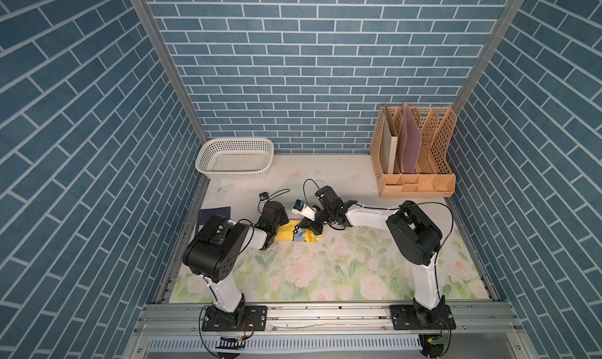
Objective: Roll up the pillowcase
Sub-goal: Roll the pillowcase at the center of the board.
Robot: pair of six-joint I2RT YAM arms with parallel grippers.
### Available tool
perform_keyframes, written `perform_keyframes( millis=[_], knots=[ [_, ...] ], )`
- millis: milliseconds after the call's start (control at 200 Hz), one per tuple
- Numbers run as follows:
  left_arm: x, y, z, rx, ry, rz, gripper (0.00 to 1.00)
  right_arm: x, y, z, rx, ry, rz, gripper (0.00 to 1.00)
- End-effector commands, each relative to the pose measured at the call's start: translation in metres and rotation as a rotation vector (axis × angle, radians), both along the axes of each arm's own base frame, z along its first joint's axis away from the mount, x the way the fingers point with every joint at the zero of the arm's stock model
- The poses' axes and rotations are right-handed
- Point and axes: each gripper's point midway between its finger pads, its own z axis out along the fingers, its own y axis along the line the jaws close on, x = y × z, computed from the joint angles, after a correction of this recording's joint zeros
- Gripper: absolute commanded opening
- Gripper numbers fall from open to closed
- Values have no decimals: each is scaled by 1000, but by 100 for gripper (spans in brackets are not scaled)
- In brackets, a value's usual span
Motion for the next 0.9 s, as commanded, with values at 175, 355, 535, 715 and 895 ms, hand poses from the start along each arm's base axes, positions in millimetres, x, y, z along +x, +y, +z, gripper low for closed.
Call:
perform_keyframes(
  millis=[175,355,535,715,895],
  knots=[
    [-35,16,60,-73,-9,54,0,29,1,-16,-34,44,-100,0],
    [-96,15,41,-277,64,47,9,33,-1,-20,-42,60,-122,0],
    [-126,-1,50,-464,30,8,43,34,-2,-21,-42,68,-123,0],
    [-142,-24,39,-681,81,6,80,34,-4,-18,-41,58,-125,0],
    [-138,-36,21,-681,171,34,87,34,-4,-15,-36,51,-128,0]
  ],
)
